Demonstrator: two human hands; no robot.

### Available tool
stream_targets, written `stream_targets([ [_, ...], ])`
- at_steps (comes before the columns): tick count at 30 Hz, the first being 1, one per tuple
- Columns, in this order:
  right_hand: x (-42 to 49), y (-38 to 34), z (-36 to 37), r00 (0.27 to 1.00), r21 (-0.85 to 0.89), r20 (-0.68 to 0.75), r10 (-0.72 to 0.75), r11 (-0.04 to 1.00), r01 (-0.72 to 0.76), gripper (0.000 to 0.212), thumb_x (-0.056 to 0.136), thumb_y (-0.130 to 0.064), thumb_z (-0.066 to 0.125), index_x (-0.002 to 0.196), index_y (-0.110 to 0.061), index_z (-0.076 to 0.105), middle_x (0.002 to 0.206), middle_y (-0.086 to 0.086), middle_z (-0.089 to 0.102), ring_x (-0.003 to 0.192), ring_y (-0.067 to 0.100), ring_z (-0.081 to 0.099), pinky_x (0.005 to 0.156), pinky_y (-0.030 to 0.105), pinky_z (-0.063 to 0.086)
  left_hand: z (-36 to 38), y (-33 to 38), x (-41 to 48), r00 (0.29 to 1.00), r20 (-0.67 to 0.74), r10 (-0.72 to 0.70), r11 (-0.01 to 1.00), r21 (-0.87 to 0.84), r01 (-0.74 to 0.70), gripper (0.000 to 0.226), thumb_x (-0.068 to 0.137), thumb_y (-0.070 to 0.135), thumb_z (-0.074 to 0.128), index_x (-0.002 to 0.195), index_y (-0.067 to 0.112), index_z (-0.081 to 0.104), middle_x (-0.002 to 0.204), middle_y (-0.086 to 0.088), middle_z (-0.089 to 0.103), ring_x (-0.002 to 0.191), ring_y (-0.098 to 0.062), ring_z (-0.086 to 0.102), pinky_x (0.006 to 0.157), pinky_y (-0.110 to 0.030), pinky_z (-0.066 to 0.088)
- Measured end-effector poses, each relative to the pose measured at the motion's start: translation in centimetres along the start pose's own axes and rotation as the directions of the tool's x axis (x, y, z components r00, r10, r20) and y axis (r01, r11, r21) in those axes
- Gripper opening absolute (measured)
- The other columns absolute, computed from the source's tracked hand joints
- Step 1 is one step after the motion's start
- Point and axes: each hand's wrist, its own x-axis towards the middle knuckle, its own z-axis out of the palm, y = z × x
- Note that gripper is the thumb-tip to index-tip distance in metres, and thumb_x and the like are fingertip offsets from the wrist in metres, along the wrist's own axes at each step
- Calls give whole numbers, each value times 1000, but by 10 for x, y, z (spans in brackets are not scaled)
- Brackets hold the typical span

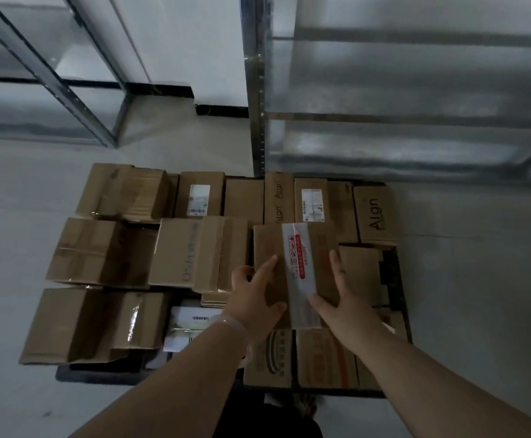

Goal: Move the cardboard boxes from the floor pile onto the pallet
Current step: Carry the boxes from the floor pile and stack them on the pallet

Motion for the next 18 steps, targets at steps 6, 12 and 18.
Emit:
stream_targets([
  [6, 117, 42, 49, 998, -24, -52, 40, 999, -41, 93, 92, -46, 61, 136, -70, -17, 153, -6, 32, 121, 12, 46, 71, 23, 46, 31, -64, 100, 999, -20, -43, 999, -28, 43, 86, 91, 22, 66, 154, 40, 10, 157, 8, 6, 139, -17, 27, 111, -30, 35],
  [12, 204, 75, 108, 996, -5, -81, 47, 999, -48, 93, 93, -43, 62, 133, -72, -16, 155, -8, 28, 135, 20, 41, 102, 45, 44, 56, -135, 179, 999, -42, -24, 997, 76, 27, 87, 91, 26, 63, 155, 36, 6, 160, 8, 2, 146, -22, 17, 118, -42, 29],
  [18, 247, 109, 138, 994, 2, -91, 52, 999, -52, 89, 95, -40, 60, 145, -62, -9, 157, -6, 25, 134, 15, 37, 89, 30, 39, 77, -183, 217, 994, -103, 29, 914, 406, 16, 87, 91, 54, 51, 147, 50, -15, 162, 10, -6, 147, -24, -1, 119, -47, 10],
])
